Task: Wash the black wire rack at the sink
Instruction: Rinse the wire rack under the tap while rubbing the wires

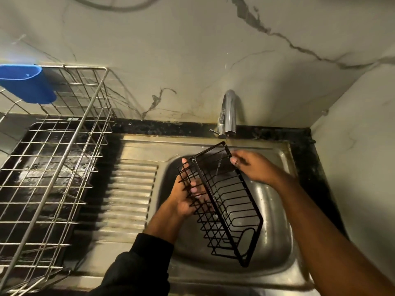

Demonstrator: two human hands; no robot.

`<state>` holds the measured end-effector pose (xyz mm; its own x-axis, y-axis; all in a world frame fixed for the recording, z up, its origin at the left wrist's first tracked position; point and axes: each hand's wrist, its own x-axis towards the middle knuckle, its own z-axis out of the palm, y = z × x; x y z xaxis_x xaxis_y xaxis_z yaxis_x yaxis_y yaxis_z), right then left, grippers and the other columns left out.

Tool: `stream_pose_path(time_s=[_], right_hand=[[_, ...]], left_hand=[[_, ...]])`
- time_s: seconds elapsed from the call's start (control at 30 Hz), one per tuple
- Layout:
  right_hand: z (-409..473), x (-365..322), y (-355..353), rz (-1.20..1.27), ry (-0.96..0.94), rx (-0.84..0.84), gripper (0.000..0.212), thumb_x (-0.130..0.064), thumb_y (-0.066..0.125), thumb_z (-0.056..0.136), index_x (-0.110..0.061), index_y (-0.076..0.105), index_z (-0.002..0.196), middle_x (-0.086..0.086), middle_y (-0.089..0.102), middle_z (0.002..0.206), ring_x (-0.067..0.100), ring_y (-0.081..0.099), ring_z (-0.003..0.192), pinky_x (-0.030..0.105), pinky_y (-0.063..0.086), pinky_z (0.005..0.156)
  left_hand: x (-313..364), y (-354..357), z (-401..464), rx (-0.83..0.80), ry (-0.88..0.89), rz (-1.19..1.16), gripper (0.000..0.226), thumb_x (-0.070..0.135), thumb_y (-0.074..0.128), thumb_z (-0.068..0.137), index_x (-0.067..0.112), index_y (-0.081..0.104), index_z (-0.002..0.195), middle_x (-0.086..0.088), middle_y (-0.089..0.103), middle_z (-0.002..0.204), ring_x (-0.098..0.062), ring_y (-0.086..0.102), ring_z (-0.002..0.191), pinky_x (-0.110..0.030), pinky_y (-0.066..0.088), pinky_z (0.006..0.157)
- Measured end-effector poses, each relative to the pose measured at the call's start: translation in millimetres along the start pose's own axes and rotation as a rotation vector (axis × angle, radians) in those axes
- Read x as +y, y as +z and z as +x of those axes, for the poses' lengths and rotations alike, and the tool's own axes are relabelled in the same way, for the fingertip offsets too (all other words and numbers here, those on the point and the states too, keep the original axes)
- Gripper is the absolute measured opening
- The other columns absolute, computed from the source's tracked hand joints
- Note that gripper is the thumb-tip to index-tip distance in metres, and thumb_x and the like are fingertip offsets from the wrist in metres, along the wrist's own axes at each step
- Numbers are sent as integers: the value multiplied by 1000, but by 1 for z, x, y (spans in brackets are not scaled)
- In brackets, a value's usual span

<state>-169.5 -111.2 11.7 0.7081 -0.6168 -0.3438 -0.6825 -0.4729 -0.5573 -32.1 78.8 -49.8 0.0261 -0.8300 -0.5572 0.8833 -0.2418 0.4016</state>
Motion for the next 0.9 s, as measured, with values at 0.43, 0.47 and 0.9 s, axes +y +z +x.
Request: stream_pose_path(time_s=[0.43, 0.47, 0.9], right_hand=[[6, -25, 43, 555, 2, 121, 31, -7, 41, 105, -33, 57, 99, -2, 67, 119, 9, 70, 95, 45, 63, 75], [7, -26, 45, 562, -2, 129, 31, -6, 41, 105, -31, 58, 101, 2, 67, 121, 10, 70, 96, 46, 62, 76], [22, -26, 50, 567, -4, 249, 20, -18, 53, 101, -17, 69, 112, -2, 75, 104, 11, 71, 96, 42, 58, 91]], left_hand=[[18, 8, -15, 299, 138, 147, 74, 66, 32, 99, 15, 75, 65, -4, 67, 70, -24, 64, 79, -46, 57, 74], [18, 12, -18, 304, 155, 163, 75, 67, 32, 98, 16, 75, 64, -4, 66, 70, -24, 64, 76, -41, 55, 68], [24, 37, -33, 304, 296, 262, 49, 65, 52, 85, 23, 51, 59, 5, 39, 57, -12, 37, 55, -28, 33, 57]])
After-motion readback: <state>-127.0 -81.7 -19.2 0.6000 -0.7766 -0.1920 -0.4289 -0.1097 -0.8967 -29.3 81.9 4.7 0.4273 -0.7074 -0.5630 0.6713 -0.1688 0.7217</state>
